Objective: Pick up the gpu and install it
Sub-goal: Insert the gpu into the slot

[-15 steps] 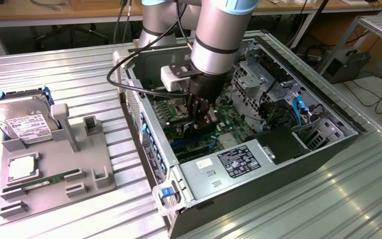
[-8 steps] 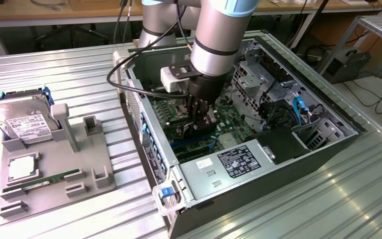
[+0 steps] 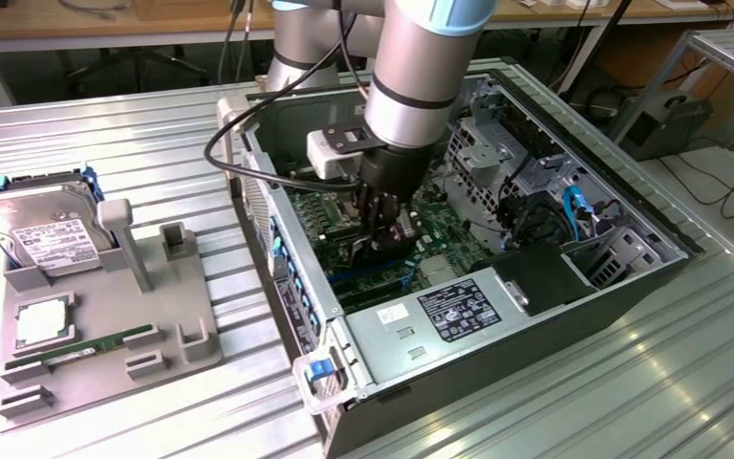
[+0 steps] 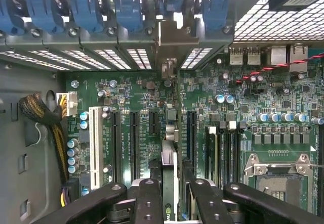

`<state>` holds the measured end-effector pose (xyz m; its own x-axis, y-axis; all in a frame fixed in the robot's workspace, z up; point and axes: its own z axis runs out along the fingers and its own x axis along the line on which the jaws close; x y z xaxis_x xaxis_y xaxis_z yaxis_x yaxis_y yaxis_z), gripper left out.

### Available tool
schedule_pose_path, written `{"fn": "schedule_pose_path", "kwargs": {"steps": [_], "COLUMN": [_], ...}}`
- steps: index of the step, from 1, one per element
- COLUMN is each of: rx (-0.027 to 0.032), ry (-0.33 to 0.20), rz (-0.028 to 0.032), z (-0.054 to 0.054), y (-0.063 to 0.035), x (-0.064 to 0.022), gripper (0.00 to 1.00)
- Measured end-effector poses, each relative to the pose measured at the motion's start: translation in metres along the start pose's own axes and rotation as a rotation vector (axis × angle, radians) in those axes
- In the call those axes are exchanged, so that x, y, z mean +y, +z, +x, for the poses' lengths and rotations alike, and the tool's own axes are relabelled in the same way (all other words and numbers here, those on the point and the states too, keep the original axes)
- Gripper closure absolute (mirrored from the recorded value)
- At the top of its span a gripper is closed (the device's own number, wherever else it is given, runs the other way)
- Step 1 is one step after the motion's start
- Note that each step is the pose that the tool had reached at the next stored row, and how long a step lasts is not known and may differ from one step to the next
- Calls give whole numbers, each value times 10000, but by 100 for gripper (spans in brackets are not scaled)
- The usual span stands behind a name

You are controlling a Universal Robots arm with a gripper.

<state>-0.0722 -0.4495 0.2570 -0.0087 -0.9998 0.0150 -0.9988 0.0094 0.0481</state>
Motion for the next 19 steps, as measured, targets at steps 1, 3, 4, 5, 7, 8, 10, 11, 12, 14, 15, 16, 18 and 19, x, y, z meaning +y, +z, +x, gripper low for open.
{"fn": "schedule_pose_path", "kwargs": {"steps": [1,3,4,5,7,8,10,11,12,14,15,16,18,19], "rx": [-1,4,-13,-8,0,1,-2,0,-2,-2,-1,-2,1,0], "ry": [0,-2,0,1,0,0,0,0,0,0,-1,-2,0,0], "rz": [1,-1,-2,4,0,0,1,0,1,1,1,1,0,2], "z": [0,0,-2,-1,0,0,1,2,3,4,4,1,-7,-12], "y": [4,13,18,19,-4,-24,-92,-132,-178,-293,-320,-325,-326,-321], "x": [4,15,17,17,18,19,22,24,26,32,33,32,34,35], "gripper": [74,74,74,67,60,60,60,60,60,60,60,61,75,80]}}
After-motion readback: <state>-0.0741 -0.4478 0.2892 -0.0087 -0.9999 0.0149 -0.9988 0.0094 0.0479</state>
